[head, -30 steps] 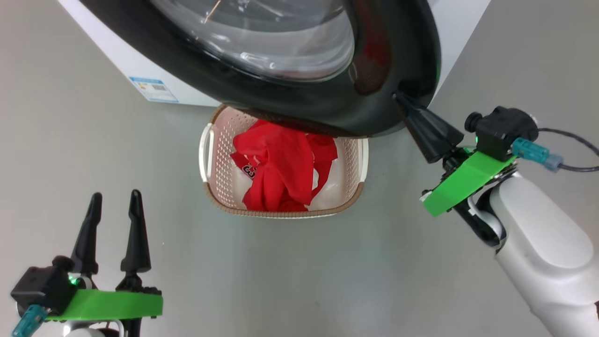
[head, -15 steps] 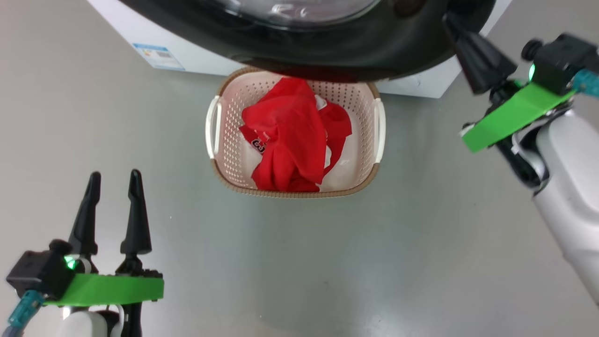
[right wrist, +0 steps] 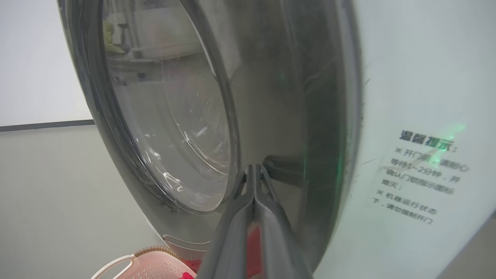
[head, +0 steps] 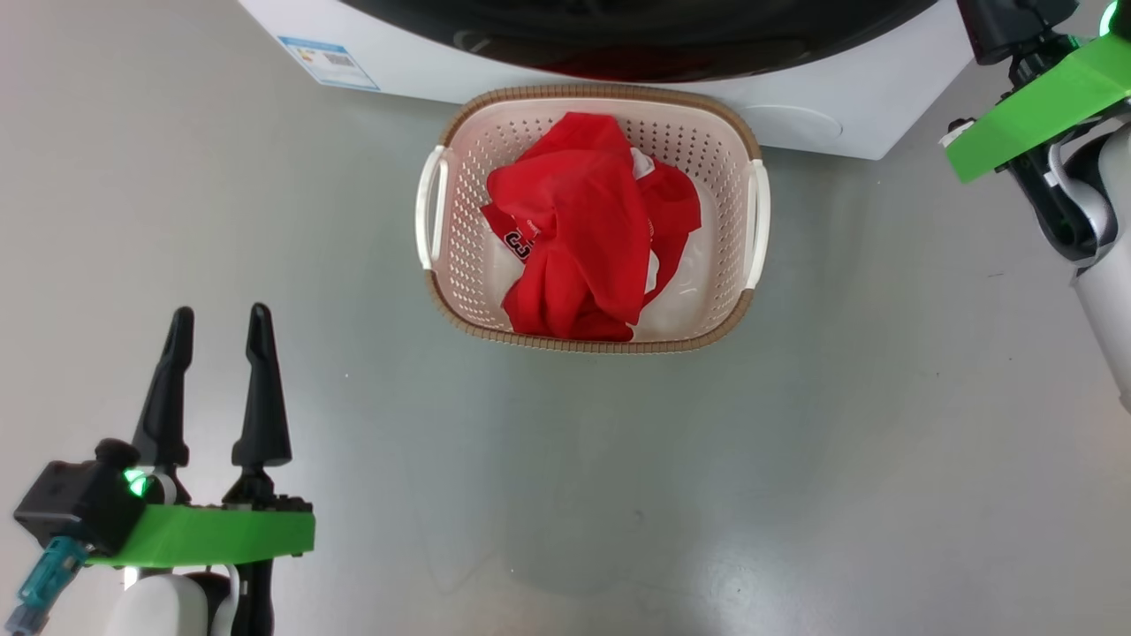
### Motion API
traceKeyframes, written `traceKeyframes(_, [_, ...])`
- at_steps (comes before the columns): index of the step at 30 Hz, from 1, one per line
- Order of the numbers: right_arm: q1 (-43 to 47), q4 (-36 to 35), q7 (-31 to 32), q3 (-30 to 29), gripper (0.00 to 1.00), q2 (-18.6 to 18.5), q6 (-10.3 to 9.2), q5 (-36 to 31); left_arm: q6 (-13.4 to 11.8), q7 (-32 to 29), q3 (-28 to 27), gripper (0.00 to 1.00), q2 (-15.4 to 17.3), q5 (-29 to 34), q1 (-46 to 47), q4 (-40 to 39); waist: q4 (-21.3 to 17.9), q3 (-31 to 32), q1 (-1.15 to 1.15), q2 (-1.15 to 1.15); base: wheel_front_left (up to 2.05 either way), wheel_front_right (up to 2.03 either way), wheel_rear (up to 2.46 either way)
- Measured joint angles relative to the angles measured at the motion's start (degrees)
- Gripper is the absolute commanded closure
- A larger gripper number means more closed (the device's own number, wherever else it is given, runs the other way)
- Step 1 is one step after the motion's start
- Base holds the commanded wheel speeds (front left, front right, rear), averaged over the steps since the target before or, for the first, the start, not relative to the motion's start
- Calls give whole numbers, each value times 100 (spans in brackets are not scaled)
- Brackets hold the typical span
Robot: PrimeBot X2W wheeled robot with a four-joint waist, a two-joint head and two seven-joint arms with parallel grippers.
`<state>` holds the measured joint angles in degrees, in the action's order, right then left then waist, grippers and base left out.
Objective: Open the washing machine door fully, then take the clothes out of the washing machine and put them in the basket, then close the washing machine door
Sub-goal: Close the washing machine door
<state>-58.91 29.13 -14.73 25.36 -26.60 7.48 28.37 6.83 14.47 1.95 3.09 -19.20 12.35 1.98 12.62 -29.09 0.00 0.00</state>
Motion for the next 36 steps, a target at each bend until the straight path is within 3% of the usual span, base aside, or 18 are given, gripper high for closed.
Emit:
traceKeyframes(22, [-26, 421, -1, -215, 100, 179, 38, -105, 8, 0, -27, 0, -43, 48, 1, 125, -74, 254, 0, 0, 0, 0, 0])
traceKeyframes(24, [81, 377, -1, -232, 50, 179, 32, -104, 8, 0, -30, 0, -42, 48, 1, 141, -95, 319, 0, 0, 0, 0, 0])
traceKeyframes(25, [155, 325, -2, -240, 0, 182, 21, -104, 8, 0, -31, 0, -42, 49, -1, 151, -107, 355, 0, 0, 0, 0, 0])
traceKeyframes(36, [1436, -426, -2, -595, 0, 435, 15, -98, 49, 0, -67, 0, 78, 98, -184, 298, -403, 958, 0, 0, 0, 0, 0])
